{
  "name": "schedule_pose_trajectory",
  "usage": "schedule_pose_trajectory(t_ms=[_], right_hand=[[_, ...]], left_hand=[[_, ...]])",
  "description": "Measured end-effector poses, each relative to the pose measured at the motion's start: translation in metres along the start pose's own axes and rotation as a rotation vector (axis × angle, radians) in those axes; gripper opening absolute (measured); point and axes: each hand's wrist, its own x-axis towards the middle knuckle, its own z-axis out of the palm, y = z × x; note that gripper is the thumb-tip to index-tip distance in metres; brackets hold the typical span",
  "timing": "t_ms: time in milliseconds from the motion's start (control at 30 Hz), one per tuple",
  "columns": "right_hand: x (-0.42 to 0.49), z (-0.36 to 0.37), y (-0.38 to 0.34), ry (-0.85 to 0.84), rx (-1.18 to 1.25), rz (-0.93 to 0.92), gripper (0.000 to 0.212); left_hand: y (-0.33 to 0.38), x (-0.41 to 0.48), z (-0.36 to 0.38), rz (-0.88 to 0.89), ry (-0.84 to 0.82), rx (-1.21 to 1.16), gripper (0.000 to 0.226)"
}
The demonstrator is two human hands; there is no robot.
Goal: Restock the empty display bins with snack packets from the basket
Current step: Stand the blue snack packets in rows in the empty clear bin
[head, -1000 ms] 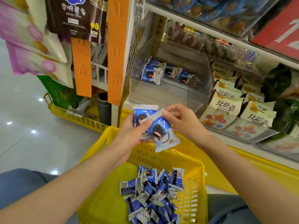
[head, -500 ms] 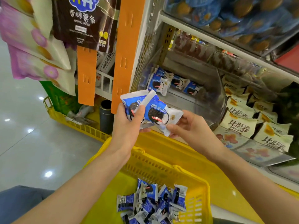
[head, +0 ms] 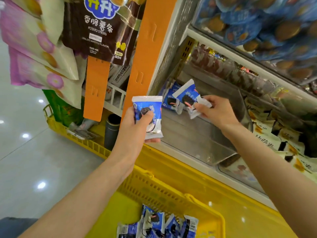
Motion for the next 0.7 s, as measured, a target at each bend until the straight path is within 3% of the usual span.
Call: schedule_pose_trajectory(t_ms=[133, 267, 533, 700], right_hand=[[0.043, 0.024, 0.015, -0.100, -0.305, -0.023, 0.036], [0.062, 0.050, 0.022, -0.227, -0.371, -0.055, 0.035], [0.081, 0.068, 0.034, -0.183, -0.429, -0.052, 0.036], [0.072, 0.064, 0.027, -0.238, -0.458, -0.016, 0.052]], left_hand=[[0.003, 0.004, 0.000, -0.031, 0.014, 0.020, 0.031], [0.007, 0.008, -0.004, -0.021, 0.013, 0.043, 0.032], [0.004, 0.011, -0.008, -0.056, 0.011, 0.021, 0.023], [0.003, 0.008, -0.008, -0.101, -0.002, -0.010, 0.027]])
